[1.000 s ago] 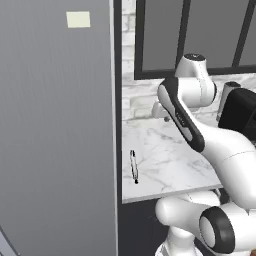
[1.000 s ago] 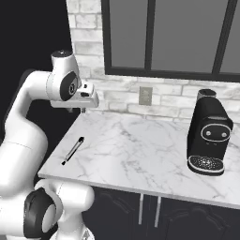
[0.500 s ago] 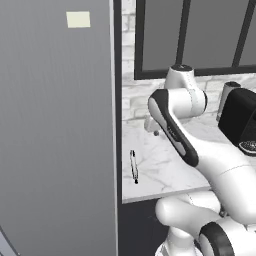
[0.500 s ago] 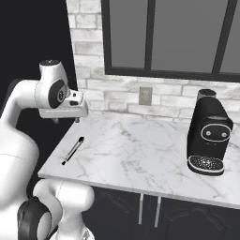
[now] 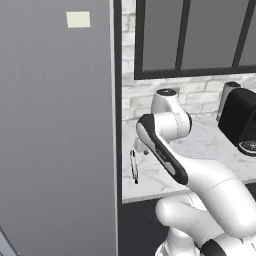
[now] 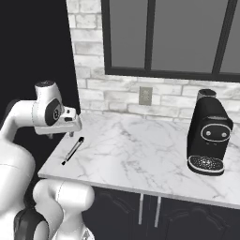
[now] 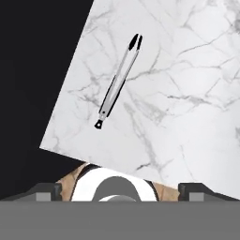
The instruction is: Pick up the tongs from the counter and place them near the plate next to the oven.
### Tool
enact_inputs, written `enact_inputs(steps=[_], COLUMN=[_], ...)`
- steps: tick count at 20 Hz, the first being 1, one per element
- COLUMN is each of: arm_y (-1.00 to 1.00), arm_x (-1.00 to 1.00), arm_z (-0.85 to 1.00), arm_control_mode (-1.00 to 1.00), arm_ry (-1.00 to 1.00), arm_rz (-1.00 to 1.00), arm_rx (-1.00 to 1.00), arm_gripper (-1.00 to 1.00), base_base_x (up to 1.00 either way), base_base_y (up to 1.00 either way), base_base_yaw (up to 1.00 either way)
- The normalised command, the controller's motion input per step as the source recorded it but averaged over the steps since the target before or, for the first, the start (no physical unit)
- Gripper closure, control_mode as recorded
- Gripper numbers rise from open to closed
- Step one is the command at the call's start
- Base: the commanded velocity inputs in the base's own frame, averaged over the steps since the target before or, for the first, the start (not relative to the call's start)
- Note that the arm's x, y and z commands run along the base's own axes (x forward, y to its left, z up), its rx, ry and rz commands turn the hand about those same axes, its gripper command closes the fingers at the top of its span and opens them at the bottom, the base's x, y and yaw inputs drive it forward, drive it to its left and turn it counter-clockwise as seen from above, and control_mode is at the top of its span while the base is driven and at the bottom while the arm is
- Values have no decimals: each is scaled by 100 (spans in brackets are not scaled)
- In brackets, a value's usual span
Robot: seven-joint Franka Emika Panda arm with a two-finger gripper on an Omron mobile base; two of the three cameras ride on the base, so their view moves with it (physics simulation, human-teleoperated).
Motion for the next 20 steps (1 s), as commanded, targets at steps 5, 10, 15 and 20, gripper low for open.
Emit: enact_inputs(steps=[5, 10, 15, 20], arm_y=[0, 0, 0, 2], arm_x=[1, 12, 8, 19], arm_z=[-51, -49, -40, -22], arm_control_mode=[-100, -100, -100, -100], arm_ry=[7, 12, 9, 6], arm_rz=[2, 0, -6, -14], arm_rx=[0, 0, 2, 3], arm_gripper=[-100, -100, -100, -100], base_base_x=[0, 0, 0, 0], base_base_y=[0, 0, 0, 0], base_base_yaw=[0, 0, 0, 0])
